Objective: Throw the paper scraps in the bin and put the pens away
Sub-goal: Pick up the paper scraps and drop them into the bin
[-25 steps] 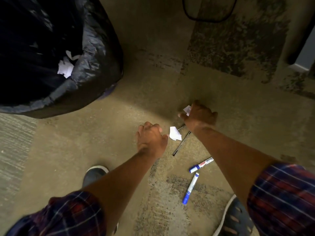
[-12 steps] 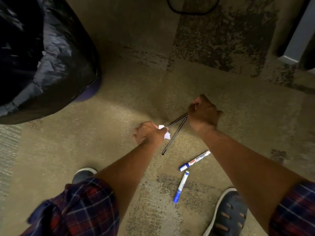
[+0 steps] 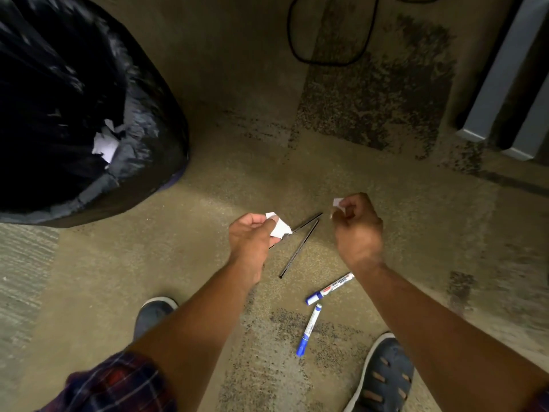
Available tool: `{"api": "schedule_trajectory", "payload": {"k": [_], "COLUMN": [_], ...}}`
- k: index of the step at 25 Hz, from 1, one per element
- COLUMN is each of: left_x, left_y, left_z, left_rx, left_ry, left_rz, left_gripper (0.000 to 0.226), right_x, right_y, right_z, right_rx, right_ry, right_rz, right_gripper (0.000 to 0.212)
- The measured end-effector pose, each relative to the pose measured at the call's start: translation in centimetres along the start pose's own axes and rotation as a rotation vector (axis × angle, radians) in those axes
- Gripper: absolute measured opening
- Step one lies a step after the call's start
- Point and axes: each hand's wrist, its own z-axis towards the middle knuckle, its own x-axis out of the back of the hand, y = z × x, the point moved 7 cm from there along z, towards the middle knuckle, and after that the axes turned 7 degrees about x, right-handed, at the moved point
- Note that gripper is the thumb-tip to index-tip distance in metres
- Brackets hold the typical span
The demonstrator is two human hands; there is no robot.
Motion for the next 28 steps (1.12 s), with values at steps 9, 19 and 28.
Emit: {"api": "schedule_trajectory", "payload": {"k": [9,19,28], "left_x": [6.7,25.2,27.4], "left_y": [11.5,23.2,24.3], "left_z": [-10.5,-9.2,-7.7], "left_rx": [-0.219,-0.457,-0.436], "left_ry": [-0.078,0.327,0.346], "left_rz": [-0.246,-0.080,-0.041], "left_gripper": [0.016,0.004,0.021], "right_x": [-0.6,-7.2,-7.2], "right_y": [-16.4,-35.9,-35.3], "right_z": [-3.6,-6.1,-6.3], "right_rx": [0.073,0.297,0.301], "right_ry": [-0.030,-0.188,-0.101], "right_rz": [0.305,0.243,0.210], "right_gripper": [0.009,0.017,0.019]}}
